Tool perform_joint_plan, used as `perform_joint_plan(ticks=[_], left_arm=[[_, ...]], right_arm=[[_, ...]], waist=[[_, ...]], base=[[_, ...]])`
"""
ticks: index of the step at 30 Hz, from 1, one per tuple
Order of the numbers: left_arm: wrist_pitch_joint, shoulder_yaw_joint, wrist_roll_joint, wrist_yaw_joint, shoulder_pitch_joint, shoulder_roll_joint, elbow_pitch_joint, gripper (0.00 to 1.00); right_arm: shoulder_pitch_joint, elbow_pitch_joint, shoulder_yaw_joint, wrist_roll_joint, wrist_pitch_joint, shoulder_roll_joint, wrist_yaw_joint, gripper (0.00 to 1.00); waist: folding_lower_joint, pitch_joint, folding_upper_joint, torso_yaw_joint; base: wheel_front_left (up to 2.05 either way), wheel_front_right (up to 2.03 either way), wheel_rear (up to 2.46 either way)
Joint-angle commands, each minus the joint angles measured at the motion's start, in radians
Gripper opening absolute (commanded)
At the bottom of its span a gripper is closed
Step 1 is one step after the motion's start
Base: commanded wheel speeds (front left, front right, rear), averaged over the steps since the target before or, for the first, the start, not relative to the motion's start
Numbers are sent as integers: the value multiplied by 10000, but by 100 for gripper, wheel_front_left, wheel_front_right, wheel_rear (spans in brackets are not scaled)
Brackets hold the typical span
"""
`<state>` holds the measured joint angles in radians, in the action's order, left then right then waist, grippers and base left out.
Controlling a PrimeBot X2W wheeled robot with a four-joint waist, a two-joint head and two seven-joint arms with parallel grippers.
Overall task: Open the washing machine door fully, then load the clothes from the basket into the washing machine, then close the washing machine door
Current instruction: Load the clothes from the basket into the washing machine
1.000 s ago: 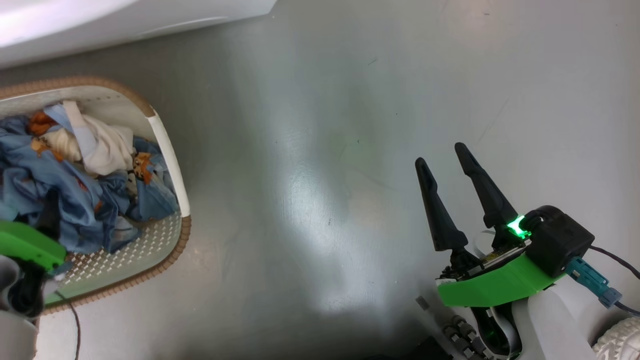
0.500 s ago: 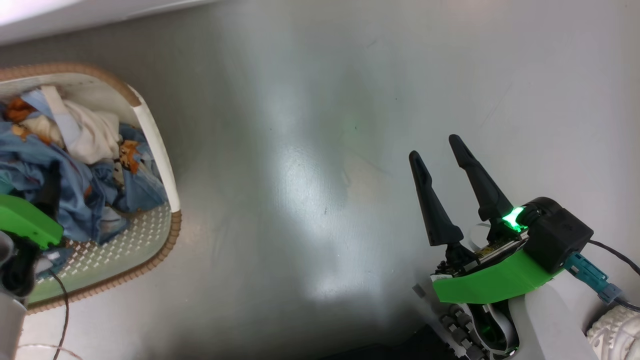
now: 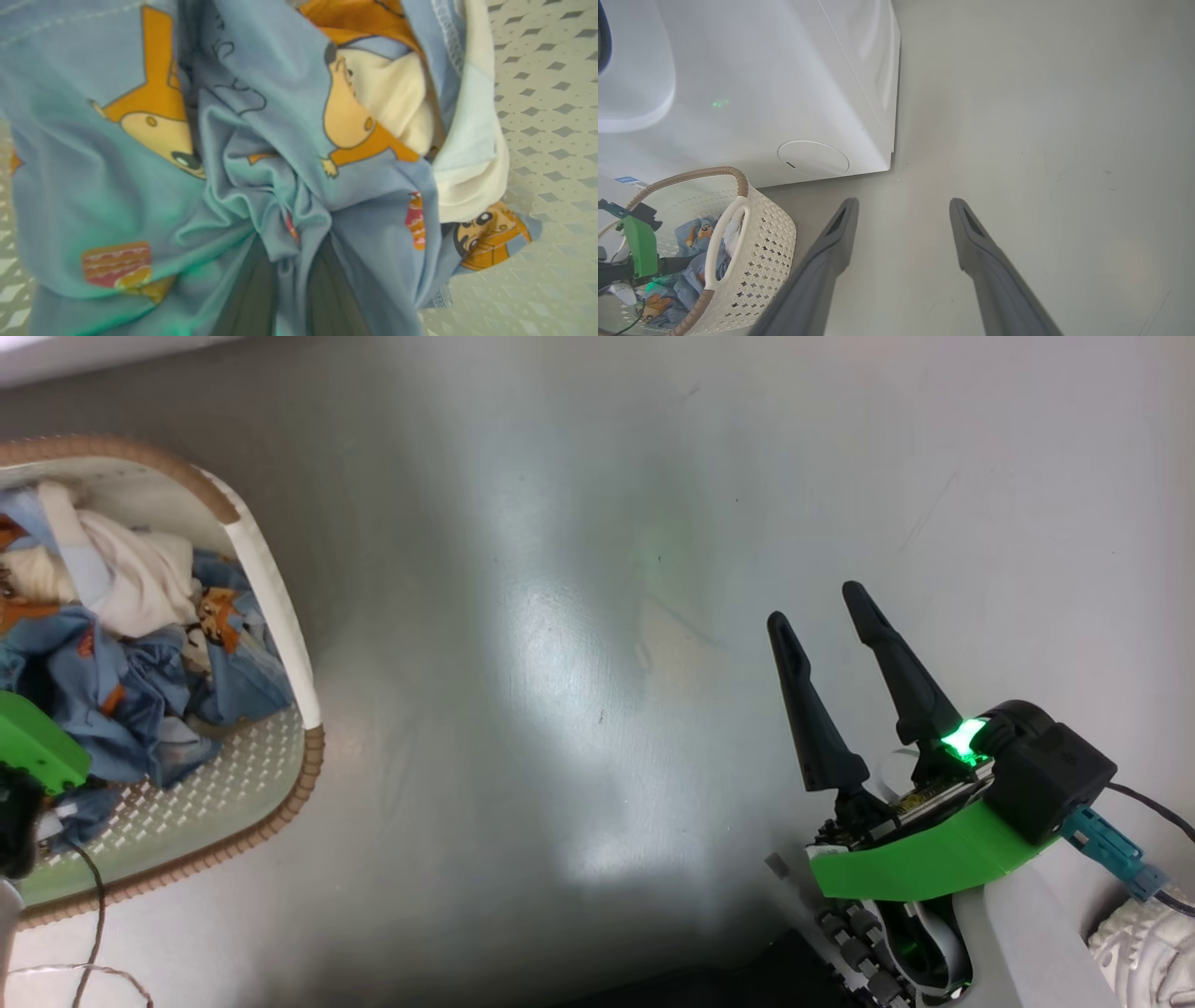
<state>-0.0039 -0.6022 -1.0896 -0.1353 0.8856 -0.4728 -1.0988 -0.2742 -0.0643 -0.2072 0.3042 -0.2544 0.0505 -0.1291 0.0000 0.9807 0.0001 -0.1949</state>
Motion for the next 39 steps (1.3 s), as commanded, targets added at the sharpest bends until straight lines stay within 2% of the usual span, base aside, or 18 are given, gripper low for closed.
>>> perform_joint_plan(ticks=[1,9,18,25,39], left_arm=[[-273,69,172,46,-249,-491,12,0],[-1286,-544,392,46,-691,-588,359,0],[-2267,-1040,385,46,-1369,-448,754,0],[-2558,-1207,712,46,-1874,-312,1031,0],[-2577,759,2639,232,-3402,215,2918,0]], right_arm=[[165,-149,-186,40,-74,-3,-16,100],[36,36,-162,68,-74,-3,-16,100],[41,348,-75,-20,-74,-3,-16,100],[150,625,-5,-105,-74,-3,-16,100],[435,1215,89,-122,-74,-3,-16,100]], waist=[[0,-200,-1,67],[0,-1060,-1,256],[0,-2337,-1,617],[0,-3394,-1,892],[0,-5304,-1,1387]], base=[[0,0,0],[0,0,0],[0,0,0],[0,0,0],[0,0,0]])
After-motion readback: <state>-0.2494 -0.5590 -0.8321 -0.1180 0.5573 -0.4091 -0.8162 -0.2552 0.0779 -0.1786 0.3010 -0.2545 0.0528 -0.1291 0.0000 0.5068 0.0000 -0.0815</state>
